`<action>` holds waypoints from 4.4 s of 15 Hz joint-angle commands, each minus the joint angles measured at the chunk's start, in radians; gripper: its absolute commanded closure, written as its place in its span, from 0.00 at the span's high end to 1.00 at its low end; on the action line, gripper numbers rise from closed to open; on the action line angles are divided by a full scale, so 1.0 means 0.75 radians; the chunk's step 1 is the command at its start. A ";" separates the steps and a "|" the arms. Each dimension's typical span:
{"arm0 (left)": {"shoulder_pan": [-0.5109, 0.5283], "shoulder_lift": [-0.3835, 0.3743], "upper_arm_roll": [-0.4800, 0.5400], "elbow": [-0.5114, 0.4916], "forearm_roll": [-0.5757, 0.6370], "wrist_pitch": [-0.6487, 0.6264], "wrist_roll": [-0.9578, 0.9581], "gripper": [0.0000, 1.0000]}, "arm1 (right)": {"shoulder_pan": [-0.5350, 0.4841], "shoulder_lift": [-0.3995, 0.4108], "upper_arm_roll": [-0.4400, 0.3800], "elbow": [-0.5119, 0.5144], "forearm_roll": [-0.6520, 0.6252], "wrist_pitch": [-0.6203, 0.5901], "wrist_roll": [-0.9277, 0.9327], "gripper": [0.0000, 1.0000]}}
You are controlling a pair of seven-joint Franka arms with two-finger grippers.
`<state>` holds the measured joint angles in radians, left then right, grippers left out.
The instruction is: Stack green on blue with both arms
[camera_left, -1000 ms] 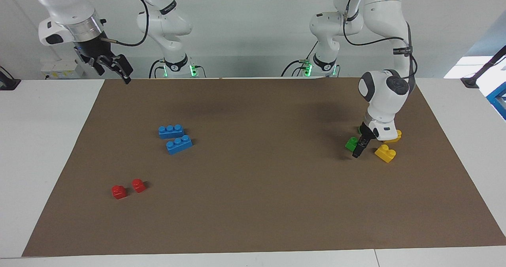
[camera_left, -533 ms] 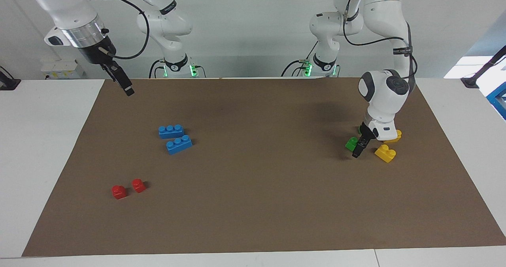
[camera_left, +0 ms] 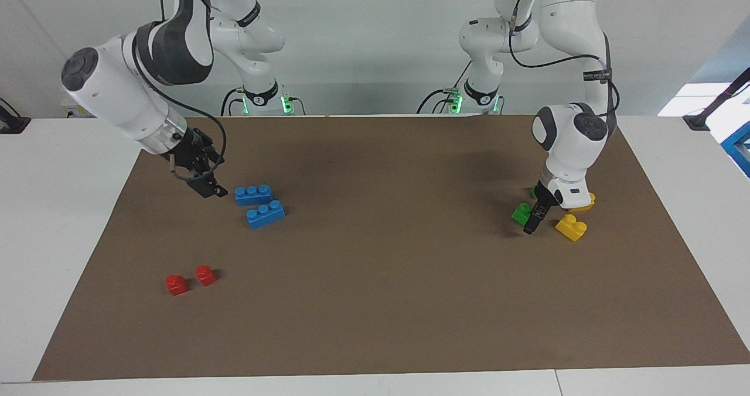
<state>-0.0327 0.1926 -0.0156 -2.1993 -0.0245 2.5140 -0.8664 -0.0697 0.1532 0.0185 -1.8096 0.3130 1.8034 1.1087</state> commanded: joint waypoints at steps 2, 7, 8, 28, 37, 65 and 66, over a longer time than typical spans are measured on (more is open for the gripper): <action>-0.012 -0.011 0.004 -0.013 -0.014 -0.018 -0.047 1.00 | -0.003 0.092 0.006 -0.025 0.037 0.078 -0.154 1.00; -0.010 -0.011 0.007 -0.013 -0.014 -0.041 -0.029 0.97 | -0.009 0.168 0.006 -0.003 0.033 0.101 -0.210 1.00; -0.012 -0.011 0.007 -0.013 -0.014 -0.045 -0.025 0.92 | -0.001 0.174 0.006 -0.005 0.035 0.129 -0.220 1.00; -0.093 -0.040 -0.006 0.382 -0.012 -0.494 -0.315 0.00 | 0.042 0.156 0.016 -0.363 0.037 0.542 -0.374 1.00; -0.326 -0.156 -0.008 0.460 0.096 -0.685 -0.998 0.00 | 0.042 0.137 0.022 -0.318 0.037 0.420 -0.407 0.00; -0.689 -0.187 -0.032 0.290 0.080 -0.489 -1.667 0.00 | 0.719 0.168 0.039 -0.404 0.182 0.958 0.489 0.00; -0.697 -0.189 -0.032 0.276 0.080 -0.466 -1.671 0.00 | 0.719 0.168 0.039 -0.406 0.182 0.958 0.489 0.00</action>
<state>-0.5260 0.0572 -0.0567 -1.9531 0.0276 2.1142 -2.0900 0.4691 0.2849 0.0478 -2.1003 0.4266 2.4985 1.5122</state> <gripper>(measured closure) 0.661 0.652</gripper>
